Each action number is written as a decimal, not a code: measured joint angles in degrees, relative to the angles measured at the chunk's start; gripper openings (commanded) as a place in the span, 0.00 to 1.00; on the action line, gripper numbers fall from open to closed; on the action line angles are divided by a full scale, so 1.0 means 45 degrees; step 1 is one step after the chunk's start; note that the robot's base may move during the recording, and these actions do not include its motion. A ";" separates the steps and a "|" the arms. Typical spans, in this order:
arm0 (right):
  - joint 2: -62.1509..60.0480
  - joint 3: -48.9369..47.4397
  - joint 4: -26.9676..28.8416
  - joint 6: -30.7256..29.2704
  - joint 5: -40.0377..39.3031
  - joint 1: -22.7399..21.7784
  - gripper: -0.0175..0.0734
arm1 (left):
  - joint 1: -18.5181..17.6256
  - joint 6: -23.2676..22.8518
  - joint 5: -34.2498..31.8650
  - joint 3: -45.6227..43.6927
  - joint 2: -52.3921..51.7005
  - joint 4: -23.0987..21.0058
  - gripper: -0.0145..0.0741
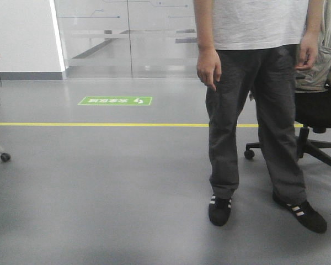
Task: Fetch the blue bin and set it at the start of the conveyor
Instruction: 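Hold the bin with both grippers while driving to the red conveyor, then position the held bin above the start of the grey conveyor belt, then lower the bin onto the belt and open both grippers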
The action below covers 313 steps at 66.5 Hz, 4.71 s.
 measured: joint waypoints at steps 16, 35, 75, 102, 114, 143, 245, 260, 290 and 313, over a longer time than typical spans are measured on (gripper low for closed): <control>0.0000 0.0000 0.0026 0.0000 -0.0022 0.0000 0.03 | 0.0000 0.0000 0.0000 0.0000 0.0000 0.0000 0.04; 0.0024 0.0000 0.0026 0.0000 -0.0049 0.0000 0.03 | 0.0000 0.0000 -0.0026 0.0000 0.0000 0.0024 0.04; 0.0024 0.0000 0.0026 0.0000 -0.0049 0.0000 0.03 | 0.0000 0.0000 -0.0051 0.0000 0.0000 0.0024 0.04; 0.0024 0.0000 0.0026 0.0000 -0.0049 0.0000 0.03 | 0.0000 0.0000 -0.0076 0.0000 0.0000 0.0024 0.04; 0.0024 0.0000 0.0026 0.0000 -0.0049 0.0000 0.03 | 0.0000 0.0000 -0.0099 0.0000 0.0000 0.0024 0.04; 0.0024 0.0000 0.0026 0.0000 -0.0049 0.0000 0.03 | 0.0000 0.0000 -0.0099 0.0000 0.0000 0.0000 0.04; 0.0024 0.0000 0.0000 0.0000 -0.0049 0.0000 0.03 | 0.0000 0.0000 -0.0099 0.0000 0.0020 -0.0022 0.04; 0.0024 0.0000 0.0000 0.0000 -0.0049 0.0000 0.03 | 0.0000 0.0000 -0.0099 0.0000 0.0020 -0.0022 0.04; 0.0024 0.0000 -0.0080 0.0000 -0.0242 0.0000 0.03 | 0.0000 0.0000 0.0203 0.0000 0.0020 -0.0085 0.04; 0.1405 0.0348 -0.1246 0.0000 0.0352 -0.0168 0.03 | -0.0040 -0.0056 0.0887 0.2010 0.1233 -0.0851 0.04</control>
